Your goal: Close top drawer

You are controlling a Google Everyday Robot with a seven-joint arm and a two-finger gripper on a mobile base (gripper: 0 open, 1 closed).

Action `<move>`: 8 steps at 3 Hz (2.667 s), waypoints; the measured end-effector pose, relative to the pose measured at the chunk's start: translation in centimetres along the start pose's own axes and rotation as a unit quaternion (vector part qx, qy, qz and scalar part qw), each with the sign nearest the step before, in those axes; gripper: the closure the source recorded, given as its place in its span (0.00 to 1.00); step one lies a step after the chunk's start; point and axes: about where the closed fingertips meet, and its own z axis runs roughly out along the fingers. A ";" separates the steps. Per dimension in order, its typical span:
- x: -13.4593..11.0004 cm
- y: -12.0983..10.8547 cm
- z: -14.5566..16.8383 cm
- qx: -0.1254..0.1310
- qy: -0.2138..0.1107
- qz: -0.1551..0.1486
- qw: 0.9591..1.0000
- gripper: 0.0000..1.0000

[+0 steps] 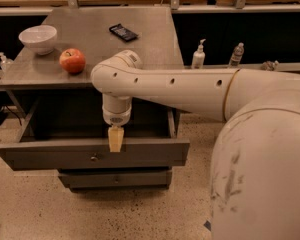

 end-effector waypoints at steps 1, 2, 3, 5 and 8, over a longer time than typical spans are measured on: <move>0.0 0.0 0.0 0.000 0.000 0.000 1.000 0.12; 0.0 0.0 0.0 0.000 0.000 0.000 1.000 0.04; 1.1 1.3 -1.1 -0.007 -0.029 0.005 1.000 0.00; 0.9 10.6 -9.3 -0.025 -0.234 -0.035 0.971 0.01; 0.2 15.4 -11.1 -0.007 -0.370 -0.027 0.929 0.77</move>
Offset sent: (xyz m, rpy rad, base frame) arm -0.1043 -0.1186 0.1142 0.5121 0.0568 -0.0310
